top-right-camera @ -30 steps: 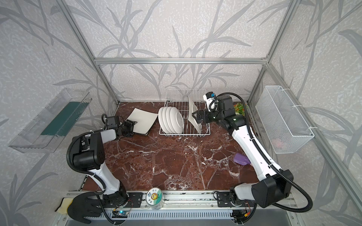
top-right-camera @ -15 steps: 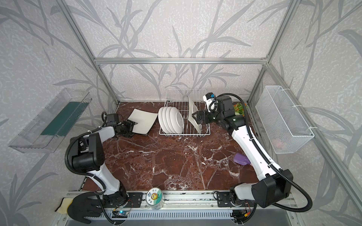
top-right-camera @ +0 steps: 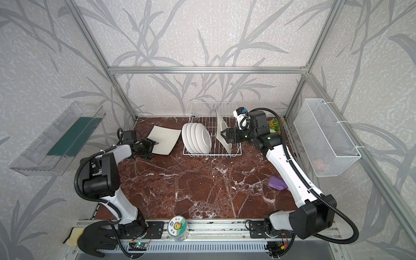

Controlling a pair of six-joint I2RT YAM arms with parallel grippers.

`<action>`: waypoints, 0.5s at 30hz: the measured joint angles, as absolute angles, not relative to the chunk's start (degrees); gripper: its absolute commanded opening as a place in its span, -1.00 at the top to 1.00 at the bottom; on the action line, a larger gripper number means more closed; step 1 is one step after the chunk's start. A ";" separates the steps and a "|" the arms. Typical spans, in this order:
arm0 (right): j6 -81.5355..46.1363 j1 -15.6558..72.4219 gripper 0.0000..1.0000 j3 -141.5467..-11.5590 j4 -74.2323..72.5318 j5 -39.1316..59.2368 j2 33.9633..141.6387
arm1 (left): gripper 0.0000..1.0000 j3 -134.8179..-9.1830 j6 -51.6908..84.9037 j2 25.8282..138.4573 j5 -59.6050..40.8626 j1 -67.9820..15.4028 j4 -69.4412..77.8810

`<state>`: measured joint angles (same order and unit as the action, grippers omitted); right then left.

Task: Unload the plates from the dish rack

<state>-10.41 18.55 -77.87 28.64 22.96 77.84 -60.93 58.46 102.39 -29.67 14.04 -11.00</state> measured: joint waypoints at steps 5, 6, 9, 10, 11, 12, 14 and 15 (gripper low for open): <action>-10.20 18.55 -0.98 -77.87 28.64 22.98 77.87 | -0.53 -60.93 58.26 102.39 -29.76 14.04 -11.05; -10.20 18.55 -0.98 -77.87 28.64 22.98 77.87 | -0.53 -60.93 58.13 102.39 -29.78 14.04 -11.07; -10.22 18.55 -0.98 -77.87 28.64 22.98 77.87 | -0.62 -60.93 57.71 102.39 -29.98 14.04 -10.96; -10.22 18.55 -0.98 -77.87 28.64 22.98 77.87 | -0.64 -60.93 57.56 102.39 -30.06 14.04 -10.92; -10.22 18.55 -0.98 -77.87 28.64 22.98 77.87 | -0.66 -60.93 57.41 102.30 -30.13 14.04 -10.87; -10.22 18.55 -0.98 -77.87 28.64 22.98 77.87 | -0.67 -60.93 57.23 102.17 -30.13 14.04 -10.92; -10.22 18.55 -0.98 -77.87 28.64 22.96 77.87 | -0.68 -60.93 56.93 101.62 -30.02 14.04 -11.27; -10.22 18.55 -0.98 -77.87 28.64 22.96 77.87 | -0.69 -60.93 56.71 101.30 -29.93 14.04 -11.62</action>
